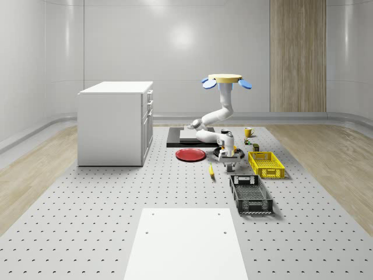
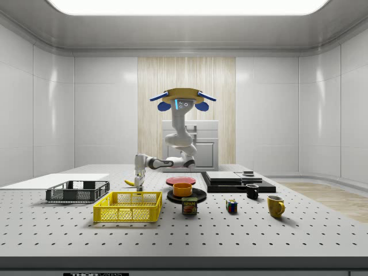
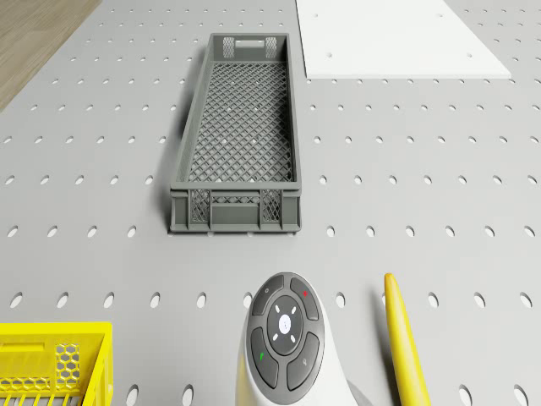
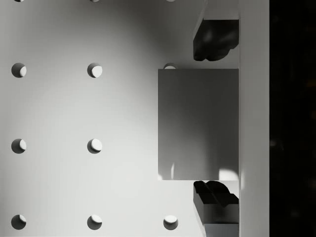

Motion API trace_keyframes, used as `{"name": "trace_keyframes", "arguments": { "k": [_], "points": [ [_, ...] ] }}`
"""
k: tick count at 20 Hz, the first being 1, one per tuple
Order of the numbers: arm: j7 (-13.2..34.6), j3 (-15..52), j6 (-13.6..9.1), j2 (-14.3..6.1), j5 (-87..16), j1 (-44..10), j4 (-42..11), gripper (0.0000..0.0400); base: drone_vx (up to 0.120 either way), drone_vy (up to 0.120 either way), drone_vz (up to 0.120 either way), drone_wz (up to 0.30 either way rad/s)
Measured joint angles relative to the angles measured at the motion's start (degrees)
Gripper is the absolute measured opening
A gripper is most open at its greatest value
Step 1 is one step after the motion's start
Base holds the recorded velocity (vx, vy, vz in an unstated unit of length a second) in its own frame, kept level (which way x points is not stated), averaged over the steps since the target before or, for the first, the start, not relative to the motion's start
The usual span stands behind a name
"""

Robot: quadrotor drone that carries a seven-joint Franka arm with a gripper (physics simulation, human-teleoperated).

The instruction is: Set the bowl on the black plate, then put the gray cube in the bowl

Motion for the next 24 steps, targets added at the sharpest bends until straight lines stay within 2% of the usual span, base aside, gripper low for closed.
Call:
{"name": "trace_keyframes", "arguments": {
  "k": [2,5,9,12,19,24],
  "points": [
    [0.2,0.0,0.2,-0.3,0.1,-0.2,0.0,0.0297,0.0,0.0,0.0,0.0],
    [0.4,0.2,0.5,-0.6,0.3,-0.4,0.0,0.0272,0.0,0.0,0.0,0.0],
    [0.7,0.5,0.7,-1.0,0.8,-0.7,-0.1,0.0258,0.0,0.0,0.0,0.0],
    [1.1,1.7,0.0,-1.3,2.0,-0.9,-1.0,0.0254,0.0,0.0,0.0,0.0],
    [2.0,4.5,-1.5,-1.9,4.8,-1.3,-2.7,0.0251,0.0,0.006,0.12,0.0],
    [2.5,5.4,-1.5,-2.4,5.8,-1.7,-3.0,0.025,-0.112,0.12,0.104,0.0]
  ]
}}
